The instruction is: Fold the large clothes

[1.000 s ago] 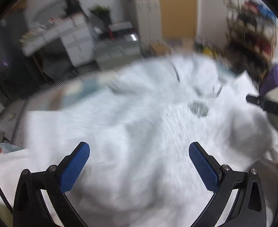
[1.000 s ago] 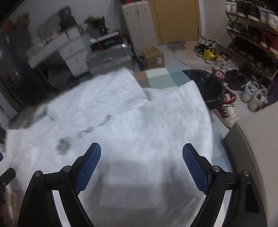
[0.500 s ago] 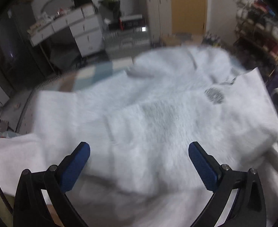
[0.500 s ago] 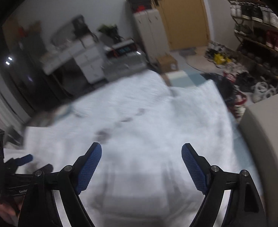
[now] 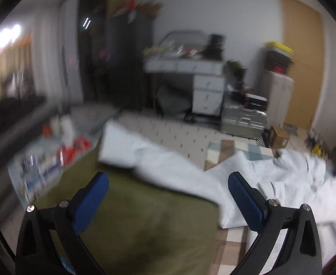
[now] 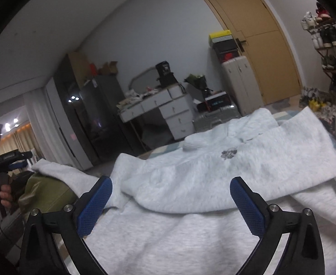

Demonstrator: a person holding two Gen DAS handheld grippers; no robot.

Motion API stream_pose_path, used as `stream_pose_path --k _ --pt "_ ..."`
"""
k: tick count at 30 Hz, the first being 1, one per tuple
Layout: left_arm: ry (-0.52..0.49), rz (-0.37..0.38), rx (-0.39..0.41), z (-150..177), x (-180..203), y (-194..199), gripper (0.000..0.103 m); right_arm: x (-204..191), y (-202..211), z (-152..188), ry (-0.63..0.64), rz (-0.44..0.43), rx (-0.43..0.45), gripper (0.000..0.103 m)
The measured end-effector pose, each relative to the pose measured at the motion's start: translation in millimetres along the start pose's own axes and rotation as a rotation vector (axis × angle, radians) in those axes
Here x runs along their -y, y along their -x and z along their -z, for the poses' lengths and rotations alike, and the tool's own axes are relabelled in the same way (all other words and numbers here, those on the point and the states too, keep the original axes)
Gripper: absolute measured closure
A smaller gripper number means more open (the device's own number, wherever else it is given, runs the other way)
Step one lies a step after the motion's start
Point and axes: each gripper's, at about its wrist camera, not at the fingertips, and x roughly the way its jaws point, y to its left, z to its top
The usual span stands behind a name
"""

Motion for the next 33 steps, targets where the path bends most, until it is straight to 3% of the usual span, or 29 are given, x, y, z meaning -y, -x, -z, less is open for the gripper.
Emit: stream_pose_path --k 3,6,8,12,13,15,17,20,28,33 --pt "0.183 0.068 -0.086 -7.1 -33.0 -34.3 0.001 14.6 -15.7 -1.1 -0.088 -0.007 -0.08 0.0" --pt "0.211 0.038 -0.113 -10.5 -26.6 -53.3 0.001 23.0 -9.0 0.2 -0.144 -0.016 -0.054 0.0" --pt "0.245 0.075 -0.127 -11.0 -20.6 -66.2 0.001 26.4 -6.3 1.7 -0.17 -0.029 -0.042 0.0" --pt "0.28 0.025 -0.162 -17.7 -13.8 -67.7 0.002 26.4 -8.8 0.6 -0.183 -0.035 -0.062 0.0" --pt "0.272 -0.016 -0.16 -17.9 -9.3 -72.6 0.002 26.5 -9.7 0.4 -0.186 -0.041 -0.067 0.0" --pt "0.26 -0.087 -0.17 -22.5 -13.5 -68.6 0.018 26.0 -9.1 0.3 -0.187 -0.044 -0.066 0.0" --pt "0.258 -0.147 -0.192 -21.3 -18.4 -70.6 0.066 25.8 -7.6 0.7 -0.187 -0.047 -0.062 0.0" --pt "0.226 -0.195 -0.192 -18.3 -19.0 -70.7 0.088 26.1 -5.9 0.0 -0.187 -0.049 -0.056 0.0" --pt "0.144 -0.192 -0.06 -52.0 -6.3 -26.6 0.094 26.6 -3.4 0.9 -0.188 -0.053 -0.051 0.0" --pt "0.08 -0.1 0.082 -94.5 21.4 24.6 0.094 28.4 -1.8 2.7 -0.189 -0.048 -0.047 0.0"
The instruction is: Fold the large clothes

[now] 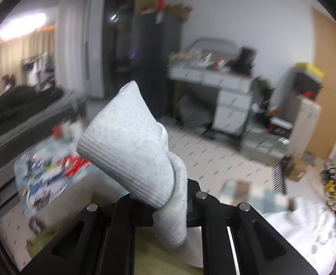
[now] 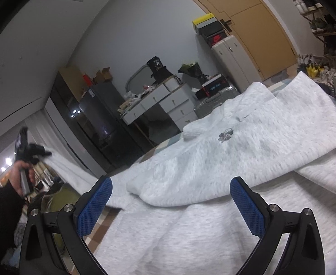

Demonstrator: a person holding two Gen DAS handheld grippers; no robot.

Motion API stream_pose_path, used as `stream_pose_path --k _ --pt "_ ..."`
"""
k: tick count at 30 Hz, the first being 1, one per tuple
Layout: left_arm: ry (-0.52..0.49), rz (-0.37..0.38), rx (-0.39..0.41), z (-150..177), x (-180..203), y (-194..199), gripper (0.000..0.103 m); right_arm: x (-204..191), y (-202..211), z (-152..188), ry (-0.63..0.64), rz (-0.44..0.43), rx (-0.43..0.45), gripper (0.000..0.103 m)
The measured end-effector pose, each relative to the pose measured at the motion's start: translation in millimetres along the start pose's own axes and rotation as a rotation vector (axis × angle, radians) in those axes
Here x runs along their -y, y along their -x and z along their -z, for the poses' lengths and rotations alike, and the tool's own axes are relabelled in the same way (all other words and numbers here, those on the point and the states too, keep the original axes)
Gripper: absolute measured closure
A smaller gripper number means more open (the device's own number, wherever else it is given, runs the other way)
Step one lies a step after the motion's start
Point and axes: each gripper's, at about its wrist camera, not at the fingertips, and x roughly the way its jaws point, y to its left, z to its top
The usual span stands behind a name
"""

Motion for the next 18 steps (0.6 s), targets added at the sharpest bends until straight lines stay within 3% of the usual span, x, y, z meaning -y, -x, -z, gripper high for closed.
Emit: stream_pose_path --k 3,5,10,14,17,18 --pt "-0.047 0.111 0.06 -15.2 32.1 31.5 0.094 1.4 0.3 -1.0 -0.005 0.007 -0.001 0.0" --pt "-0.124 0.224 0.098 -16.8 75.6 61.0 0.094 2.1 0.8 -1.3 -0.008 0.013 0.001 0.0" --pt "-0.315 0.528 0.082 14.9 191.9 111.9 0.094 6.6 0.9 -1.9 -0.023 0.036 -0.003 0.0" --pt "-0.479 0.726 -0.029 70.1 286.9 125.6 0.094 16.4 3.9 -3.8 -0.064 0.062 0.01 0.0" --pt "-0.538 0.841 -0.183 115.0 342.8 108.2 0.094 29.7 11.6 -7.4 -0.121 0.104 0.037 0.0" --pt "-0.558 0.876 -0.266 141.7 366.7 96.8 0.094 34.2 13.8 -8.1 -0.14 0.109 0.044 0.0"
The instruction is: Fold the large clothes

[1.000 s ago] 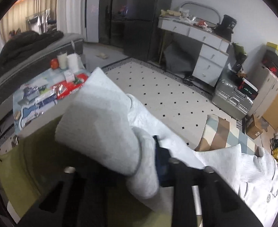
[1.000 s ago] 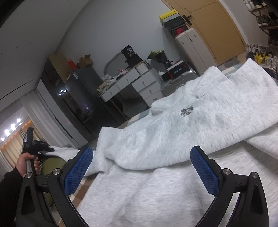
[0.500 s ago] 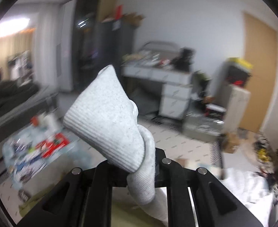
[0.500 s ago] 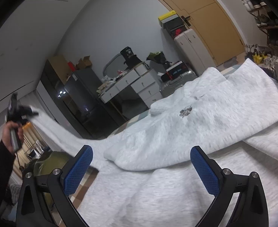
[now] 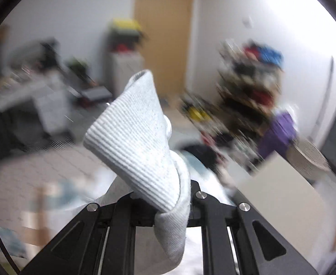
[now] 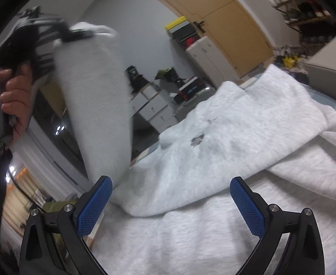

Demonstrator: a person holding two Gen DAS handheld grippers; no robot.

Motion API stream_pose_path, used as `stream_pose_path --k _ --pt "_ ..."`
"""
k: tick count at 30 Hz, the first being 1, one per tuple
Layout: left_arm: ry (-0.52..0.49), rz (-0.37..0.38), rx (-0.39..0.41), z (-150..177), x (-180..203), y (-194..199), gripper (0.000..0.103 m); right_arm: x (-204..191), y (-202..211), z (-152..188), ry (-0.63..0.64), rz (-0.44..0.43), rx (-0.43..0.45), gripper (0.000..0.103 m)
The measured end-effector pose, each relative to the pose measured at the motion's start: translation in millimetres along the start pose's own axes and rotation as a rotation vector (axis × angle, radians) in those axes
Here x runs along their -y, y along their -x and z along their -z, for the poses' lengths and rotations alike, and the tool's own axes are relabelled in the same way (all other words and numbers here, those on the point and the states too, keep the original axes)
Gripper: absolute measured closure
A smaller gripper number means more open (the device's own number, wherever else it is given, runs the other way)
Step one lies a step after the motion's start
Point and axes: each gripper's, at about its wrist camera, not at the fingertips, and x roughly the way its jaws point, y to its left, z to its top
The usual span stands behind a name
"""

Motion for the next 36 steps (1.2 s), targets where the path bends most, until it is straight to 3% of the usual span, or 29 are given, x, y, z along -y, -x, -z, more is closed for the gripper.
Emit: stream_pose_path --k 3,5,6,8,10,11,13,15,17,18,20,24,26,30,32,34,36 --pt "0.022 0.103 -0.118 21.8 17.9 -60.1 0.094 18.7 3.2 -4.9 -0.091 0.024 0.008 0.0" --pt "0.053 0.17 -0.25 38.8 25.5 -104.6 0.091 30.1 -0.1 -6.5 -0.15 0.024 -0.013 0.0" --pt "0.068 0.201 -0.274 42.0 27.6 -113.6 0.089 34.1 -2.0 -7.9 -0.173 0.021 -0.023 0.0" --pt "0.107 0.342 -0.344 52.8 27.8 -129.7 0.065 38.5 -4.0 -7.5 -0.196 0.023 -0.038 0.0" --pt "0.132 0.432 -0.334 51.1 25.0 -118.5 0.064 34.7 -5.5 -7.5 -0.185 0.023 -0.047 0.0" --pt "0.11 0.437 -0.322 45.5 22.6 -107.2 0.064 31.8 -5.5 -7.9 -0.171 0.026 -0.045 0.0" --pt "0.048 0.42 -0.267 40.2 15.2 -77.9 0.06 28.8 -7.0 -8.6 -0.164 0.028 -0.053 0.0" --pt "-0.004 0.38 -0.215 36.4 7.6 -51.5 0.043 28.2 -7.7 -9.2 -0.169 0.024 -0.061 0.0" --pt "-0.057 0.274 -0.137 44.6 -20.0 -25.3 0.024 28.5 -6.3 -10.9 -0.176 0.026 -0.055 0.0" --pt "-0.064 0.193 -0.11 51.2 -41.8 -17.7 0.021 28.7 -5.6 -11.4 -0.178 0.025 -0.053 0.0" --pt "-0.027 0.067 -0.126 72.7 -83.2 -20.4 0.021 26.5 -5.2 -12.2 -0.172 0.032 -0.051 0.0" --pt "0.111 -0.023 -0.239 128.5 -150.1 -54.8 0.021 19.5 -5.5 -7.1 -0.123 0.056 -0.054 0.0" --pt "0.185 -0.002 -0.293 156.3 -168.3 -77.8 0.021 10.0 -8.3 -9.7 -0.073 0.074 -0.081 0.0" --pt "0.254 -0.013 -0.317 193.8 -181.4 -109.2 0.021 -20.1 -11.4 -33.1 0.094 0.118 -0.097 0.0" --pt "0.233 -0.061 -0.255 204.8 -171.3 -120.0 0.021 -45.8 -23.9 -51.9 0.219 0.143 -0.132 0.0" --pt "0.231 -0.105 -0.242 206.7 -161.2 -123.4 0.021 -67.4 -47.1 -60.7 0.337 0.211 -0.182 0.0" --pt "0.244 -0.109 -0.208 208.7 -156.3 -120.7 0.019 -84.5 -76.4 -59.4 0.454 0.269 -0.234 0.006"
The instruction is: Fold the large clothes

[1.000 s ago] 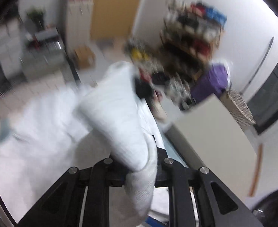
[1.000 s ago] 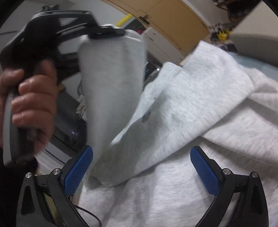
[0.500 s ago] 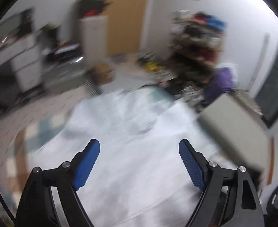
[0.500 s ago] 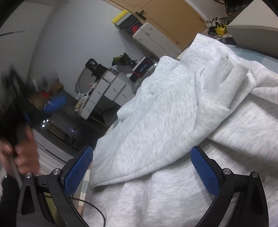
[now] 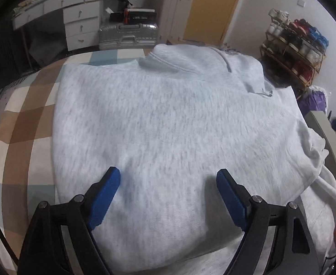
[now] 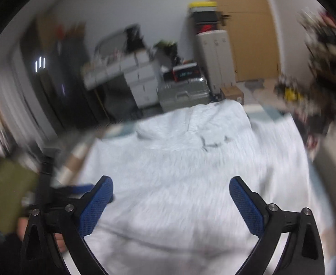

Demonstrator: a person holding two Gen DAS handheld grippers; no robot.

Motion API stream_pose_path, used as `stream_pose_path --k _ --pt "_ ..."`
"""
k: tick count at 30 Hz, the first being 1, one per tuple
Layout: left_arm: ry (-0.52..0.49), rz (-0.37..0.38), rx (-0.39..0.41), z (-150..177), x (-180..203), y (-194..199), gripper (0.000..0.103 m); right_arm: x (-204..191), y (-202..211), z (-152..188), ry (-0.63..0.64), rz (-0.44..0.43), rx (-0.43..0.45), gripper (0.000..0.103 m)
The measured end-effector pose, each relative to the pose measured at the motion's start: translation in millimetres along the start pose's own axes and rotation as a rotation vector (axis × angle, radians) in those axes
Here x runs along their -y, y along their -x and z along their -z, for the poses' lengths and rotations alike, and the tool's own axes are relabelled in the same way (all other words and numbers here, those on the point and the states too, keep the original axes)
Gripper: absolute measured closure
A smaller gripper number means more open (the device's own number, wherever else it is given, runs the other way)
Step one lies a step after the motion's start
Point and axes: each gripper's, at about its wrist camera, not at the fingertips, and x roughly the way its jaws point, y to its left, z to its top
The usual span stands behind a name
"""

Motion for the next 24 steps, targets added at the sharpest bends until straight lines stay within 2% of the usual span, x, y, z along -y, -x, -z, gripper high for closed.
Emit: stream_pose_path --k 1,3,4,5,6,7,8,9,10,11,12,13,15,16,18,20,21,22,24 --pt "0.011 0.013 0.021 1.8 0.2 -2.1 0.019 -10.8 -18.8 -7.1 0.064 0.035 -0.036 0.009" --pt "0.024 0.03 0.05 2.1 -3.3 0.1 0.019 -20.4 -57.2 -12.2 0.121 0.071 -0.106 0.032" --pt "0.025 0.031 0.058 3.0 -2.4 -0.2 0.019 -20.6 -77.2 -11.0 0.135 0.087 -0.158 0.036" --pt "0.024 0.031 0.062 0.1 -10.1 7.6 0.018 -20.5 -100.2 -8.2 0.152 0.128 -0.218 0.048" --pt "0.022 0.029 0.069 0.9 -17.5 13.4 0.018 -17.7 -113.1 -2.9 0.163 0.161 -0.26 0.064" --pt "0.021 0.021 0.075 -1.0 -11.3 6.4 0.018 -12.5 -134.2 4.6 0.166 0.187 -0.338 0.071" --pt "0.015 0.012 0.075 -0.9 -11.6 11.3 0.018 -8.0 -146.5 10.7 0.16 0.19 -0.393 0.073" --pt "0.005 0.004 0.077 0.8 -14.4 16.5 0.018 -7.2 -140.9 10.3 0.16 0.175 -0.333 0.073" --pt "0.0 -0.004 0.078 1.9 -13.1 15.3 0.018 -7.6 -141.5 9.3 0.165 0.176 -0.362 0.073" --pt "-0.002 -0.009 0.081 1.9 -12.5 15.3 0.018 -7.4 -137.9 9.0 0.15 0.168 -0.383 0.078" --pt "-0.002 -0.011 0.082 4.8 -16.3 20.8 0.018 -7.5 -129.5 9.2 0.136 0.146 -0.361 0.085" --pt "-0.004 -0.014 0.081 2.8 -13.3 17.1 0.018 -10.6 -113.5 10.4 0.131 0.102 -0.308 0.085" --pt "-0.006 -0.019 0.081 6.1 -17.7 21.8 0.018 -20.8 -93.9 18.0 0.162 0.056 -0.271 0.082" --pt "-0.012 -0.025 0.078 7.9 -20.1 24.6 0.016 -26.8 -89.7 26.4 0.18 0.034 -0.283 0.082" --pt "-0.06 -0.043 0.047 6.6 -14.3 19.7 0.008 -34.4 -100.7 47.8 0.215 0.03 -0.368 0.079" --pt "-0.125 -0.095 0.012 5.5 -7.2 16.7 0.005 -40.8 -98.7 58.4 0.276 0.065 -0.325 0.079" --pt "-0.166 -0.113 -0.03 2.4 -2.3 16.0 0.005 -41.9 -99.9 59.8 0.281 0.07 -0.35 0.079" --pt "-0.172 -0.102 -0.049 0.2 -2.2 21.2 0.007 -40.2 -95.7 57.2 0.26 0.062 -0.355 0.079" --pt "-0.107 0.014 -0.05 -4.6 -9.0 53.4 0.009 -29.6 -75.5 51.5 0.179 0.016 -0.327 0.079"
